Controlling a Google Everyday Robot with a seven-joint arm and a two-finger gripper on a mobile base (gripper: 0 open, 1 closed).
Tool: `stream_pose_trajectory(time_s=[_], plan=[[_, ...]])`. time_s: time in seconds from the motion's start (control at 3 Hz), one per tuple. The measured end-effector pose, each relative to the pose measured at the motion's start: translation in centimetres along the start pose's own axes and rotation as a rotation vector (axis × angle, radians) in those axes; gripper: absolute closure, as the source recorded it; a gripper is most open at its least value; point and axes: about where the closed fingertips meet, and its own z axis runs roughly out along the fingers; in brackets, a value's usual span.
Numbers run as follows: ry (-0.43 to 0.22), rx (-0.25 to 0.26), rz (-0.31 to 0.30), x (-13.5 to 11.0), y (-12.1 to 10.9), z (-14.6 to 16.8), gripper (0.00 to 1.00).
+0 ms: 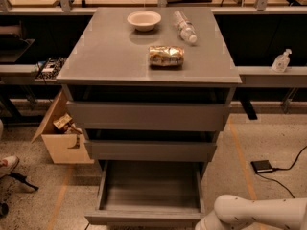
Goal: Close bottom drawer
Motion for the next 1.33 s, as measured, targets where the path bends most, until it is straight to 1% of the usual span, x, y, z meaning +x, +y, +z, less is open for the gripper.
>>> stream_pose_trajectory(time_s=[0.67,1.0,1.33], plan=[[0.009,-0.015,0.004,0.4,0.3,0.8,0.88],[-0.017,-0.037,0.004,-0.4,-0.7,2.4,1.0],[-0.052,-0.064,-0.002,-2.5,-2.7,5.6,1.0]])
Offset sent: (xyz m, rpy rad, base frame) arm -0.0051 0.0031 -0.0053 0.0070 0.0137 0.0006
